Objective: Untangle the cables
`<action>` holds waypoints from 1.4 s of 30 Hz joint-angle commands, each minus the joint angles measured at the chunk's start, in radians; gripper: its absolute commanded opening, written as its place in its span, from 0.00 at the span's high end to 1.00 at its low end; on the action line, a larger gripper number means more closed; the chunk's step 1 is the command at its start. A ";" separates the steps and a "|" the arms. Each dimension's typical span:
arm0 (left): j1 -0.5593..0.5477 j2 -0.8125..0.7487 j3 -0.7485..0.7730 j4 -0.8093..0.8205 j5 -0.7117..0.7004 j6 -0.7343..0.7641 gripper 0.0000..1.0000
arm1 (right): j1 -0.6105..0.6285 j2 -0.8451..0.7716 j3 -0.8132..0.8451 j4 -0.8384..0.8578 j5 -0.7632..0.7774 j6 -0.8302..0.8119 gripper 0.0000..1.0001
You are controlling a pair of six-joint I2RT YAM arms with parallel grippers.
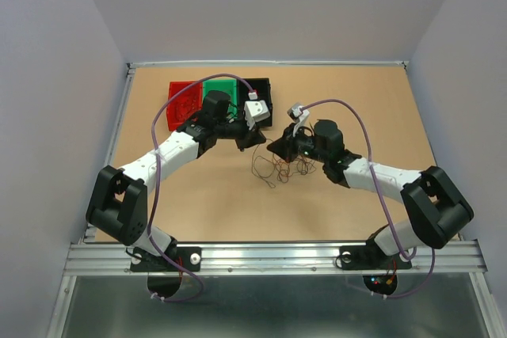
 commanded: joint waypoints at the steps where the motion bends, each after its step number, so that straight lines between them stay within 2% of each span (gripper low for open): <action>1: 0.022 -0.049 0.039 0.025 -0.014 -0.010 0.73 | 0.005 -0.043 0.056 0.039 0.012 0.008 0.99; 4: 0.091 -0.087 -0.001 0.121 -0.046 -0.086 0.49 | 0.005 -0.040 0.057 0.039 0.036 0.018 0.99; 7: 0.186 -0.127 -0.031 0.212 -0.027 -0.174 0.38 | 0.006 -0.033 0.063 0.048 0.032 0.041 0.99; 9: 0.229 -0.144 -0.048 0.270 -0.019 -0.212 0.33 | 0.005 -0.043 0.072 0.062 0.024 0.072 0.99; 12: 0.298 -0.174 -0.088 0.340 -0.026 -0.280 0.32 | 0.011 -0.068 0.132 0.054 0.039 0.113 0.99; 14: 0.327 -0.191 -0.119 0.406 -0.036 -0.312 0.32 | 0.013 -0.076 0.201 -0.013 0.099 0.129 0.99; 17: 0.365 -0.217 -0.145 0.456 -0.071 -0.353 0.31 | 0.011 -0.039 0.397 -0.151 0.179 0.123 1.00; 19: 0.391 -0.246 -0.177 0.503 -0.108 -0.379 0.31 | 0.013 0.019 0.578 -0.237 0.222 0.103 0.99; 25: 0.419 -0.308 -0.225 0.558 -0.197 -0.397 0.28 | 0.008 0.209 1.015 -0.356 0.301 0.083 0.99; 29: 0.421 -0.308 -0.231 0.563 -0.217 -0.397 0.28 | 0.002 0.346 1.196 -0.406 0.352 0.069 0.99; 35: 0.422 -0.273 -0.219 0.562 -0.214 -0.397 0.27 | -0.018 0.460 1.215 -0.404 0.371 0.051 0.99; 42: 0.422 -0.262 -0.214 0.556 -0.234 -0.397 0.28 | -0.027 0.464 1.064 -0.334 0.398 0.034 0.99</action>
